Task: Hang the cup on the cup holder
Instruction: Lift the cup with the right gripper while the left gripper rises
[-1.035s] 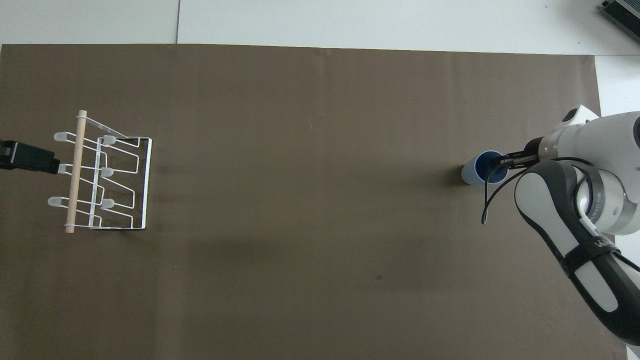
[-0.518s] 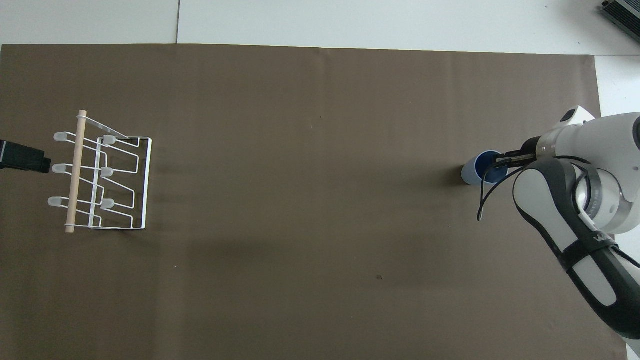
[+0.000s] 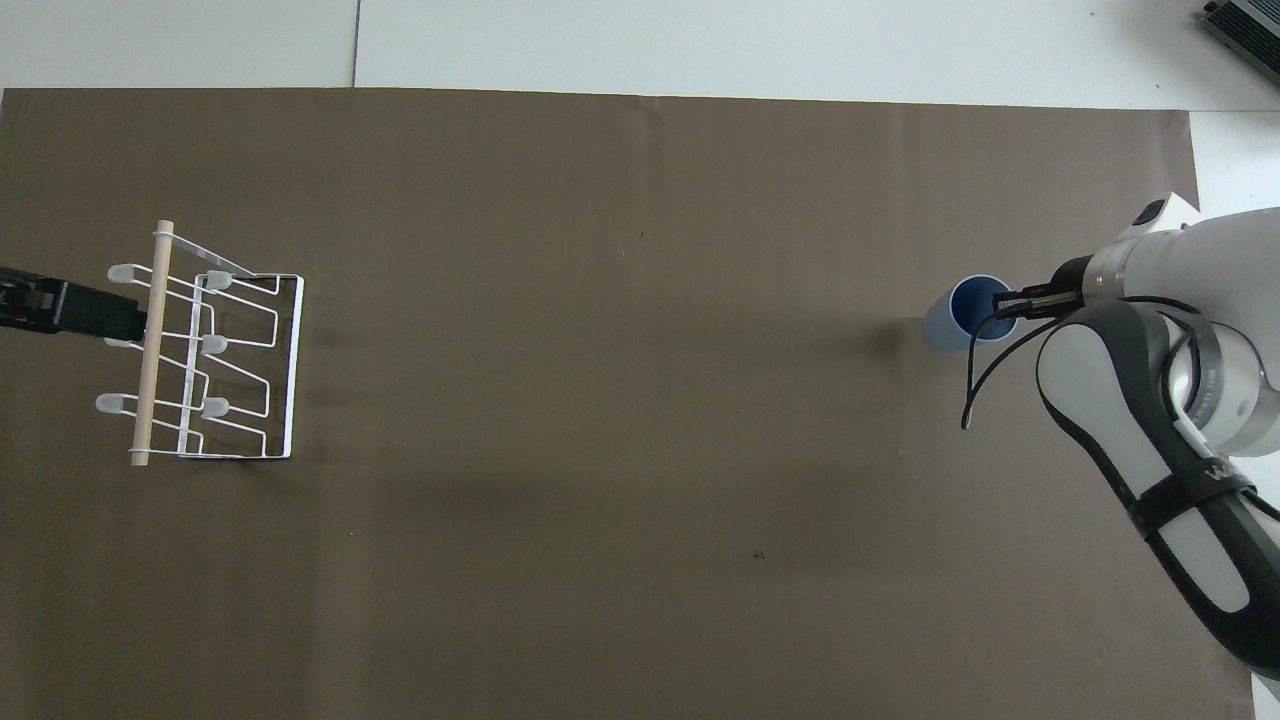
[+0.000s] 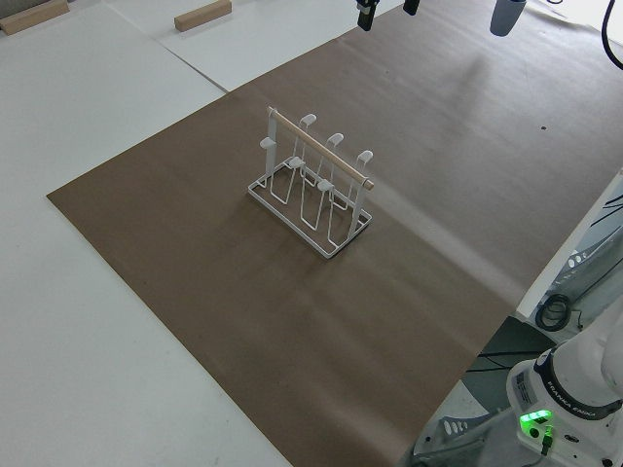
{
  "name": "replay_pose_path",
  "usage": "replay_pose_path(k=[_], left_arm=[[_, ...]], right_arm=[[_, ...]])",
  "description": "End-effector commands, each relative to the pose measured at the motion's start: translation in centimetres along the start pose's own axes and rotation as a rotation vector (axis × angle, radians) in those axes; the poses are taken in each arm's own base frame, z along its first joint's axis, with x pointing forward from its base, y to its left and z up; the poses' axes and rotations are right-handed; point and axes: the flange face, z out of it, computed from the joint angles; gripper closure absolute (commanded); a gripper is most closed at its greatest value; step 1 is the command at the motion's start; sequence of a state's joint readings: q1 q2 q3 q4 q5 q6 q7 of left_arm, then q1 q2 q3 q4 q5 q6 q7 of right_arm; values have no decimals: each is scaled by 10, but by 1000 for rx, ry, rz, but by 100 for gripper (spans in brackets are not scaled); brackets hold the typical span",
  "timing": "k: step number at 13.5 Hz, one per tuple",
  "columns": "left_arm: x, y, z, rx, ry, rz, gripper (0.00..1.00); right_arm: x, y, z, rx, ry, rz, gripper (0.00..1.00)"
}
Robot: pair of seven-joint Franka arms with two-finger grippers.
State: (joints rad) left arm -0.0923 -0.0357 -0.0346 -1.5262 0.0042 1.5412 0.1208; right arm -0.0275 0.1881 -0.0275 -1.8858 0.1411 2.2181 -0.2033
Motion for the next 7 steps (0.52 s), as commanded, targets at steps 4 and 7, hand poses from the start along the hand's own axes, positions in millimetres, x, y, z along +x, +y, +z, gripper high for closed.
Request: replay_pose_path(k=[4, 7], left_arm=[[-5, 10, 0, -9, 18, 30, 0], [-5, 13, 2, -9, 13, 21, 0]], right_arm=[[39, -53, -84, 158, 71, 107, 100], [49, -64, -112, 306, 100, 202, 100]])
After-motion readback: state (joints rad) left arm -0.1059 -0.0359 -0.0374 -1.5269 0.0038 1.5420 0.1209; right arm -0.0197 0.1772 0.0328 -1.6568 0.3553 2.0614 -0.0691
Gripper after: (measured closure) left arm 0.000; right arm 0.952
